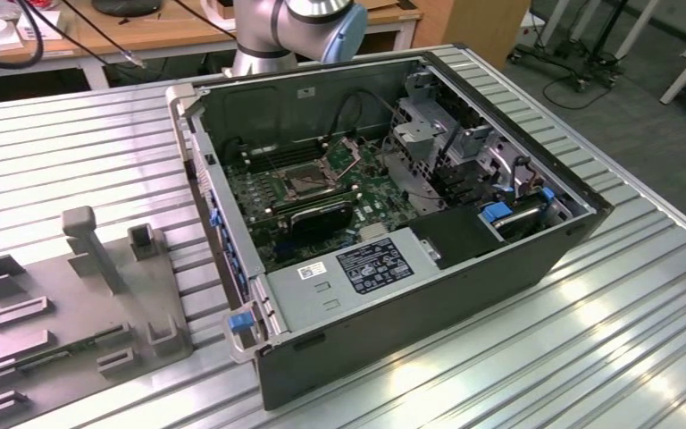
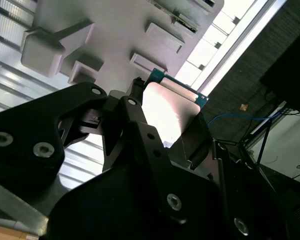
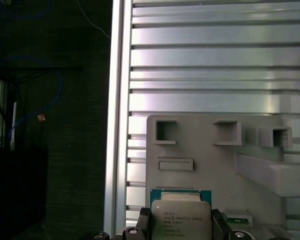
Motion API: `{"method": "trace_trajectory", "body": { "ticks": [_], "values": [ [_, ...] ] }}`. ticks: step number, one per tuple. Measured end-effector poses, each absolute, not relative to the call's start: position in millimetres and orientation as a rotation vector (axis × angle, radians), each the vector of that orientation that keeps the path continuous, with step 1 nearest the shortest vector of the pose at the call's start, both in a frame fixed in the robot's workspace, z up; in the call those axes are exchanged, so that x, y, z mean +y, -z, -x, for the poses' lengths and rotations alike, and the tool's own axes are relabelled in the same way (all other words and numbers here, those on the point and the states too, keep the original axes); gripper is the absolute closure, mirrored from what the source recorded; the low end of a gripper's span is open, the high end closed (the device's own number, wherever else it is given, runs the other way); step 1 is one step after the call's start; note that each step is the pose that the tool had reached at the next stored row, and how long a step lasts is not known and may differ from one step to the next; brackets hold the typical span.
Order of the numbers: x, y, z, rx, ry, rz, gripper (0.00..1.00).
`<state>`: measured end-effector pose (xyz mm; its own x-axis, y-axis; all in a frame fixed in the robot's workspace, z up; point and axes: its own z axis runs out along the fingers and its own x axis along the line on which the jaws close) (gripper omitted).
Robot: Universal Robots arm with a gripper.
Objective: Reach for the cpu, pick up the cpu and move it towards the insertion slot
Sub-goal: 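Pick up the cpu and move it towards the insertion slot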
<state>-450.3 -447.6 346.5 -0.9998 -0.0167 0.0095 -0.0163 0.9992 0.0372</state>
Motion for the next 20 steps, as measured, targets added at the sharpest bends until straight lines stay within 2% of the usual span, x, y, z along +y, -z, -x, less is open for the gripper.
{"method": "trace_trajectory", "body": {
  "ticks": [20],
  "values": [
    [-447.6,-356.8,450.3,-3.131,0.058,-0.026,0.45]
  ]
}}
